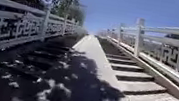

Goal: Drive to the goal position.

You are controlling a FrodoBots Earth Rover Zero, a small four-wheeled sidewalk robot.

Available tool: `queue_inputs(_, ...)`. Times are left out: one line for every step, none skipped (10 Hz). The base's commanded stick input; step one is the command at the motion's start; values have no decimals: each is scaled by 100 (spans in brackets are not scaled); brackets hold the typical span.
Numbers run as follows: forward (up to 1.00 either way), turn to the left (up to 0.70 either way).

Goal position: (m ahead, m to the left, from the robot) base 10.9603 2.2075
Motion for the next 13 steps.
queue_inputs(70,0)
queue_inputs(70,0)
queue_inputs(70,0)
queue_inputs(70,0)
queue_inputs(70,0)
queue_inputs(70,0)
queue_inputs(70,6)
queue_inputs(70,14)
queue_inputs(70,14)
queue_inputs(70,12)
queue_inputs(70,0)
queue_inputs(70,0)
queue_inputs(70,0)
